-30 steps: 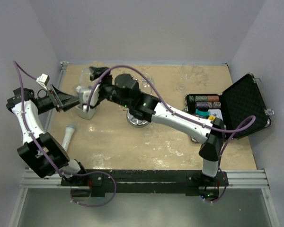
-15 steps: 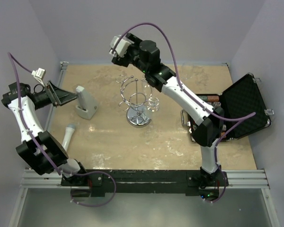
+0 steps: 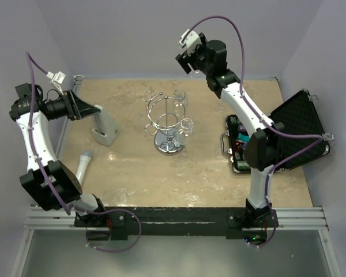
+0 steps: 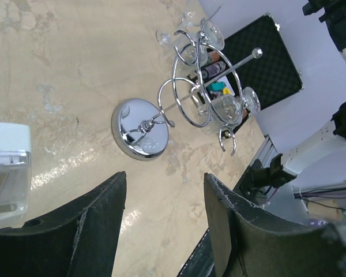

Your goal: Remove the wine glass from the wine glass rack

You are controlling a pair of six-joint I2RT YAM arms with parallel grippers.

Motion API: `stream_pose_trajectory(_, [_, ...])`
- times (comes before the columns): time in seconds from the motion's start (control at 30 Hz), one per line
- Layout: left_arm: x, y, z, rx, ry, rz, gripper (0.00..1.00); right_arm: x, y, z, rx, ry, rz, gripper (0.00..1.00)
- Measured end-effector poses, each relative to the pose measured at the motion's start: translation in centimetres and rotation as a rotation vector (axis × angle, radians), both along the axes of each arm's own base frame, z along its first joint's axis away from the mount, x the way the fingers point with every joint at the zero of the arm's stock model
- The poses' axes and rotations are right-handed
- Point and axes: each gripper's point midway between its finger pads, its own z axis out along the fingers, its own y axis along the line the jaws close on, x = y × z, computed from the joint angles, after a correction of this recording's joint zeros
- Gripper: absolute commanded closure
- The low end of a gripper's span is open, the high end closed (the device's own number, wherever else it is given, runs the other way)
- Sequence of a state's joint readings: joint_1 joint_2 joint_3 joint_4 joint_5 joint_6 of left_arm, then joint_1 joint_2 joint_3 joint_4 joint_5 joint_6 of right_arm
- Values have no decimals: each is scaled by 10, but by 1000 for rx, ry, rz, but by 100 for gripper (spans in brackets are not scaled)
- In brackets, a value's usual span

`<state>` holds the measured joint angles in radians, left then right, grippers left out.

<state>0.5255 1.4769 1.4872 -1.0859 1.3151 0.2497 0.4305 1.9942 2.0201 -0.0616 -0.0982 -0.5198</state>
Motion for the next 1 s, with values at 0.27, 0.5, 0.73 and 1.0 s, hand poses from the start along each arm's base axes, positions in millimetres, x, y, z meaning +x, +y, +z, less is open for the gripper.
stream_pose_trajectory(0.27, [21, -11, 1, 44, -4, 2, 40, 5, -18, -61, 73, 174, 71, 69])
stream_pose_trajectory(0.5, [34, -4, -3, 59, 22, 37, 41, 6, -31, -86, 96, 231, 107, 69])
stream_pose_trajectory(0.73, [44, 1, -6, 73, 37, 66, 41, 1, -31, -116, 99, 282, 123, 68])
stream_pose_trajectory(1.0, [48, 5, -8, 89, 44, 93, 41, 5, -32, -141, 100, 309, 122, 68])
